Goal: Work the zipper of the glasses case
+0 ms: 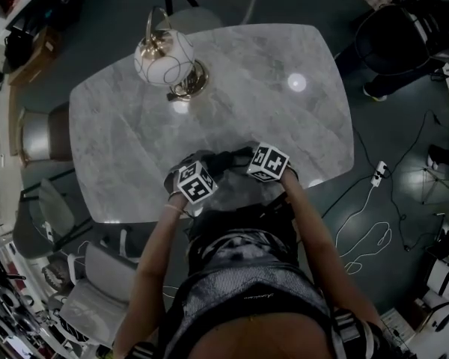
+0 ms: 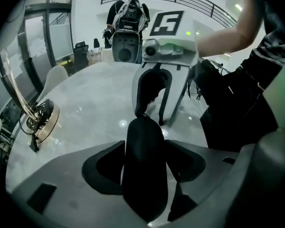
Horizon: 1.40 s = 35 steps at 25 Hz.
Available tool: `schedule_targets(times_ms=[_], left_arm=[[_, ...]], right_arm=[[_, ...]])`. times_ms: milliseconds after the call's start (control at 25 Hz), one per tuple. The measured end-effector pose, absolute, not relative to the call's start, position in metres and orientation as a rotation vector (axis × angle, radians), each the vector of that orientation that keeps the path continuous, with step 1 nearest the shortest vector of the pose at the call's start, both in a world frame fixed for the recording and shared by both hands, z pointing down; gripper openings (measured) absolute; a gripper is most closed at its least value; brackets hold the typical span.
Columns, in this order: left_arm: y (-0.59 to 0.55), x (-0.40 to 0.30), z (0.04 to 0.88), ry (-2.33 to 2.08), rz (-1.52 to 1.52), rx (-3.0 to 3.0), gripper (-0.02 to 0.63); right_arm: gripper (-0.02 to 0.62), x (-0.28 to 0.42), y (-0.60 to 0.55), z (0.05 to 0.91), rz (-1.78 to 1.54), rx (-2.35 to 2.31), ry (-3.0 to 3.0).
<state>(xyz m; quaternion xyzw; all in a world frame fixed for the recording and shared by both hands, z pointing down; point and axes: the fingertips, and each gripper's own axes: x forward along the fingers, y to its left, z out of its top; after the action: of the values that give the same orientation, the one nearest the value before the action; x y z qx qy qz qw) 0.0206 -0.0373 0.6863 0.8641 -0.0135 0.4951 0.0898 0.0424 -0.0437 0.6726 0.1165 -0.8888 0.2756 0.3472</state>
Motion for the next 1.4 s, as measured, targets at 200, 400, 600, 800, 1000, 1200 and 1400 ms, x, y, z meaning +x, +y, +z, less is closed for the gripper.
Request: schedule_targets(times_ms=[200, 400, 600, 800, 1000, 1200, 1400], left_arm=[[-0.034, 0.021, 0.684, -0.041, 1.472, 2.583, 0.256], [-0.033, 0.022, 0.687, -0.037, 1.473, 2.588, 0.256], [-0.033, 0.022, 0.689, -0.026, 1.464, 2.587, 0.256], [-0.032, 0.022, 0.688, -0.023, 1.467, 2.586, 0.258], [-0.031, 0.022, 0.687, -0.017, 1.465, 2.585, 0.258], [-0.030, 0.021, 0.686, -0.038, 1.469, 2.606, 0.258], [-0.032, 0.022, 0.686, -0.048, 1.463, 2.612, 0.258]], right_arm=[[0.195, 0.046, -0.049, 0.657, 1.063, 0.374, -2.390], [0.145, 0.049, -0.051, 0.659, 1.118, 0.388, -2.387], [0.109, 0.055, -0.045, 0.658, 1.189, 0.331, -2.383], [0.103, 0.049, -0.046, 0.647, 1.362, 0.311, -2.441], [0.077, 0.045, -0.049, 0.652, 1.295, 0.334, -2.420], [0.061, 0.046, -0.046, 0.652, 1.217, 0.358, -2.410], [0.061, 0.052, -0.049, 0.657, 1.198, 0.398, -2.359]])
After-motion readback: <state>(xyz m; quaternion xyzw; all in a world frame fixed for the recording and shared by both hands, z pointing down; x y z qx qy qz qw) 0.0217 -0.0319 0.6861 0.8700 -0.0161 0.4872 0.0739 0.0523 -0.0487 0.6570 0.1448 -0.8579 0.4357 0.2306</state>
